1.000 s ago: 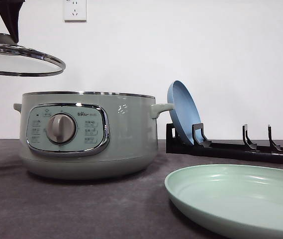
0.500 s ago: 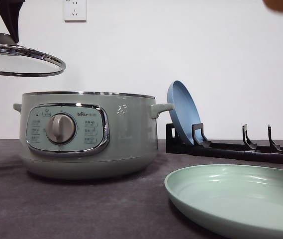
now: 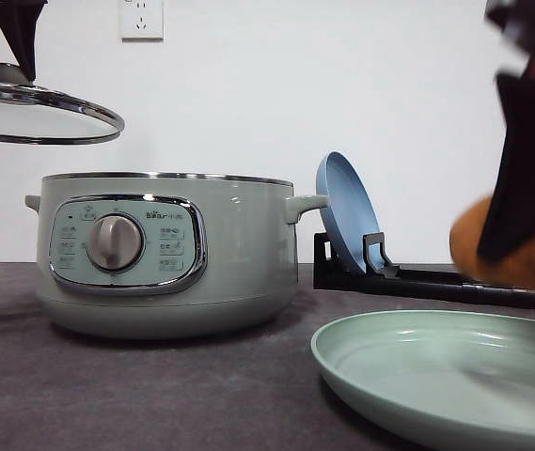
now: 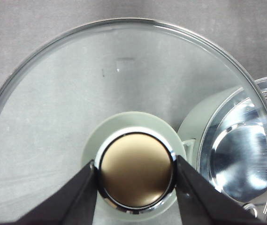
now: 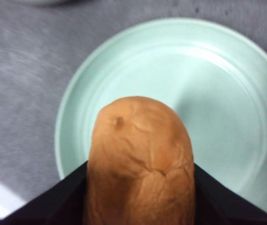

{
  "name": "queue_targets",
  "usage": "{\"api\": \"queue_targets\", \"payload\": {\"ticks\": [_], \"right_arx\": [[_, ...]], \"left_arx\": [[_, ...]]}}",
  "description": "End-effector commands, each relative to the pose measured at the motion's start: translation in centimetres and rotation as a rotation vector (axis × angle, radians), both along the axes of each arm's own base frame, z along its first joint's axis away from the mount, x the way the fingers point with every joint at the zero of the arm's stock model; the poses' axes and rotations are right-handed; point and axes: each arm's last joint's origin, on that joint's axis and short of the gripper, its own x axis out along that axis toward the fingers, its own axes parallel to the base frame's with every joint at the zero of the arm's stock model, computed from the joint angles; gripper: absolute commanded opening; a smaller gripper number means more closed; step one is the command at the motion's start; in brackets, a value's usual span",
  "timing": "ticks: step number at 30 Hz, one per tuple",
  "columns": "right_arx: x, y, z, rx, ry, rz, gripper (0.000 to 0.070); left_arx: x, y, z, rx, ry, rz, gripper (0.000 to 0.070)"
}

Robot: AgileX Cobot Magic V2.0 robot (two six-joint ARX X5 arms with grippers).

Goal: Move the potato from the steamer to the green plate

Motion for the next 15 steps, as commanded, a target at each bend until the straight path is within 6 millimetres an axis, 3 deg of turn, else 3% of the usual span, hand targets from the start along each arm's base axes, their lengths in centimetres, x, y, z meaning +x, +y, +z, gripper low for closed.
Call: {"api": "queue_targets", "payload": {"ticks": [1,15], "right_arx": [[0.5,0.5,-0.3,0.003,0.003,-0.006,0.0212],[3.3,2.6,-3.9,-0.078,0.046,0.003,0.0212]], "left_arx": [[-0.2,0.0,1.4,0.003,-0.076,-0.012,0.0003],[-0.2,0.0,1.4,0.003,-0.076,-0.012,0.0003]]}}
